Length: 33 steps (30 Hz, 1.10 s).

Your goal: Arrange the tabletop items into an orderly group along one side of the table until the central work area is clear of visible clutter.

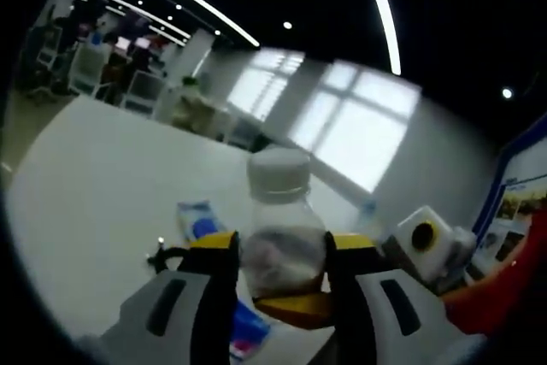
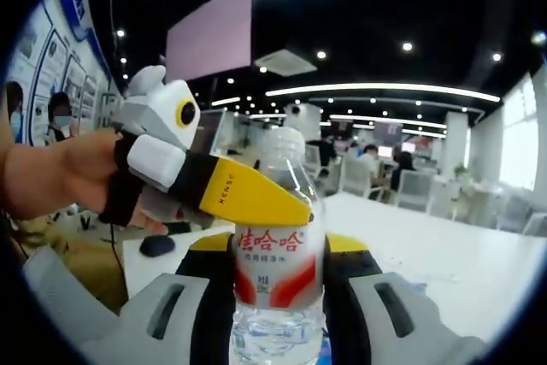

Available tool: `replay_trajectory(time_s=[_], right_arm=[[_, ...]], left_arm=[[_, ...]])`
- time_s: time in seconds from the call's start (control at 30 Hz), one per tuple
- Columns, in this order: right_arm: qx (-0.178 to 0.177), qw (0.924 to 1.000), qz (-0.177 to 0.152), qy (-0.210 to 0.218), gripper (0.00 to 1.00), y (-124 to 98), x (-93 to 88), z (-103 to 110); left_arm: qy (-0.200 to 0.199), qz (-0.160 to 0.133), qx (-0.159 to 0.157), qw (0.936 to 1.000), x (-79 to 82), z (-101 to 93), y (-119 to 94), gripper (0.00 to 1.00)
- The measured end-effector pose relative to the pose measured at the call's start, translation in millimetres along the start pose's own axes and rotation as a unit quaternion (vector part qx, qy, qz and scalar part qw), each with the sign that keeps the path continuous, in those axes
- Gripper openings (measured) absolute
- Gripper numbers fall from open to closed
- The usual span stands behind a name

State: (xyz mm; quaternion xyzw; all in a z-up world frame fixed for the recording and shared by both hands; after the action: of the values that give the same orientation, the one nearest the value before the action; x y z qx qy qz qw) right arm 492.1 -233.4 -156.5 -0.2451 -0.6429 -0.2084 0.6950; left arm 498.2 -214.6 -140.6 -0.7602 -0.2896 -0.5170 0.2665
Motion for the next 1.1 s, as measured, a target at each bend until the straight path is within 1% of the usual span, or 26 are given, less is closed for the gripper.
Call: replay_trajectory(time_s=[0.23, 0.47, 0.57, 0.67, 0.73, 0.83, 0.93, 1.1], right_arm=[[0.0, 1.0, -0.002, -0.002, 0.39, 1, 2.0, 2], [0.009, 1.0, 0.002, 0.004, 0.41, 2, 3.0, 3], [0.015, 0.9999, 0.005, 0.002, 0.41, 3, 3.9, 5], [0.033, 0.9993, 0.016, 0.004, 0.42, 3, 4.0, 7], [0.04, 0.999, 0.018, 0.006, 0.42, 3, 4.7, 9], [0.047, 0.9987, 0.021, 0.0, 0.42, 3, 6.8, 11], [0.065, 0.9975, 0.027, 0.011, 0.42, 2, 10.0, 12], [0.094, 0.9941, 0.048, 0.027, 0.42, 0, 13.2, 14]], left_arm=[[0.012, 0.006, -0.001, 0.9999, 3.1, -1.1, -1, 0.37], [0.035, 0.026, -0.01, 0.999, 5.2, -4.5, -2, 0.36], [0.046, 0.037, -0.021, 0.9981, 6.6, -2.5, -3, 0.36], [0.066, 0.049, -0.039, 0.9958, 7.3, -0.3, -4, 0.36], [0.07, 0.053, -0.05, 0.9949, 8.2, 0.1, -6, 0.36], [0.083, 0.054, -0.064, 0.993, 10.5, -1.1, -7, 0.35], [0.092, 0.054, -0.075, 0.9914, 12.6, -1.4, -9, 0.35], [0.109, 0.06, -0.1, 0.9872, 15.7, -3.9, -13, 0.35]])
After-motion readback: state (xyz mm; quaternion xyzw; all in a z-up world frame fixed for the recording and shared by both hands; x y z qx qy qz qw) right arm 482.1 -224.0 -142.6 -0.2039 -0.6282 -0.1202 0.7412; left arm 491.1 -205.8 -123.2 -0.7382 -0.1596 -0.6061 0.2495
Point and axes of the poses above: the point that each gripper's makers call its tool centre point, and the gripper's own axes: y roughly forward along the fingers, z roughly to its left, x roughly out of its top, the point moved 2 cm from there along -y, roughly backward along the fingers, and after that the axes turned 12 degrees about y, right-handed, at the moved point
